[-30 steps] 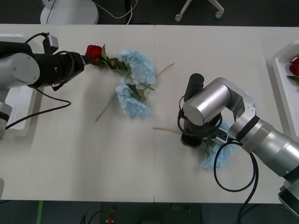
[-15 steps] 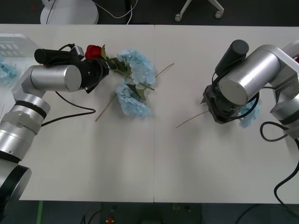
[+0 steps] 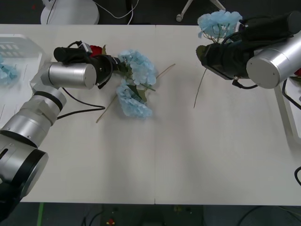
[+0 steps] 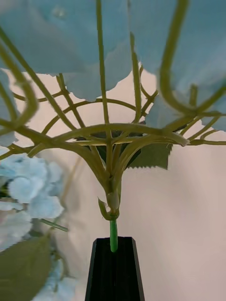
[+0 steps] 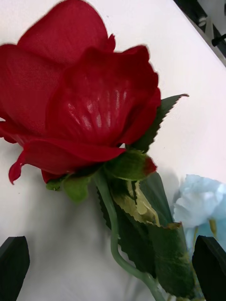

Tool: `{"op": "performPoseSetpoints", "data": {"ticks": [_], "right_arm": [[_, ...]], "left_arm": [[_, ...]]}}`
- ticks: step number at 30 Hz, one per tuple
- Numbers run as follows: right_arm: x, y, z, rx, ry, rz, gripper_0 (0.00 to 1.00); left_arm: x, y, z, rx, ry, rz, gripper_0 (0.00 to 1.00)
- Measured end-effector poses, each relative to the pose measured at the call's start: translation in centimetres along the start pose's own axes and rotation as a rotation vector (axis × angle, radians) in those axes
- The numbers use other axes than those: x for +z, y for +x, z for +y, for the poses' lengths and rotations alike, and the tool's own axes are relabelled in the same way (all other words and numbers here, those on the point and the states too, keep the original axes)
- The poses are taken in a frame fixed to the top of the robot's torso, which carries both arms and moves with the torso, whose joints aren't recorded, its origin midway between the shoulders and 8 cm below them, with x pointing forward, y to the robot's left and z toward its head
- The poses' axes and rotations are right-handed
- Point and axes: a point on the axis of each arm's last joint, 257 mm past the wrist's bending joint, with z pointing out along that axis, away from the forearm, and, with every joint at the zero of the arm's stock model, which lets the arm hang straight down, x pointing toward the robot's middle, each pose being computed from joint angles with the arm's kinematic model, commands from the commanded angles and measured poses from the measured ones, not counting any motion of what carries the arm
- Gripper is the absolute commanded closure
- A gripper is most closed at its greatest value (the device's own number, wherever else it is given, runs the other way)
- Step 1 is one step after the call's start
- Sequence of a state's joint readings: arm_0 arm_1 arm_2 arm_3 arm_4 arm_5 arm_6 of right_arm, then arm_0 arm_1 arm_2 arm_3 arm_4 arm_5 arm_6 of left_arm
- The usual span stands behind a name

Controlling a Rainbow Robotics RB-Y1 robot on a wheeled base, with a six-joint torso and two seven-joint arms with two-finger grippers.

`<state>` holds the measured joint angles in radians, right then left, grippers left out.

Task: Put the red flowers into the right box and the blue flowers into the left box

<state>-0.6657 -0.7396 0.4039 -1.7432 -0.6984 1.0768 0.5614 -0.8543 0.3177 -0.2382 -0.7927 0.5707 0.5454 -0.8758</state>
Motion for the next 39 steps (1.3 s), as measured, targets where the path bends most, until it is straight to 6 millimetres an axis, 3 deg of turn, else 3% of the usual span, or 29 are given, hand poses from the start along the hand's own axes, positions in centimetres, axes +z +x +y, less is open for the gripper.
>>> {"op": "performPoseSetpoints", "data": {"ticks": [1,3,4,6,9,15,19,29,33,39], "right_arm": [[0.0,-0.3,1.1,-0.036,-0.043,-0.012,1.00],[-0.2,-0.5,3.0,-0.110,-0.115,-0.024,1.00],[-0.3,-0.4,4.0,-0.144,-0.152,-0.026,1.00],[-0.6,-0.3,5.3,-0.187,-0.202,-0.028,1.00],[-1.1,0.0,7.3,-0.200,-0.279,-0.022,1.00],[-2.2,0.3,10.3,-0.365,-0.381,-0.038,1.00],[-2.8,0.8,12.3,-0.367,-0.438,-0.026,1.00],[-3.4,3.0,16.3,-0.401,-0.556,-0.012,1.00],[-3.5,3.6,17.0,-0.391,-0.576,-0.001,1.00],[-3.6,3.8,17.7,-0.393,-0.587,0.002,1.00]], "left_arm": [[0.2,0.2,0.2,0.012,-0.003,-0.001,0.00],[0.4,0.6,0.0,0.042,-0.005,-0.003,0.19],[0.4,0.7,-0.1,0.055,-0.006,-0.002,0.49],[0.5,1.1,-0.2,0.066,-0.007,0.004,0.84],[0.6,1.4,-0.1,0.071,-0.011,0.008,1.00],[0.7,1.5,1.0,0.075,-0.033,0.011,1.00],[0.8,1.6,1.5,0.075,-0.042,0.014,1.00],[0.5,1.9,0.4,0.072,-0.035,0.037,1.00],[-1.8,2.3,-2.1,0.063,-0.053,0.143,1.00],[-7.5,-1.5,-6.0,0.026,-0.013,0.206,1.00]]}}
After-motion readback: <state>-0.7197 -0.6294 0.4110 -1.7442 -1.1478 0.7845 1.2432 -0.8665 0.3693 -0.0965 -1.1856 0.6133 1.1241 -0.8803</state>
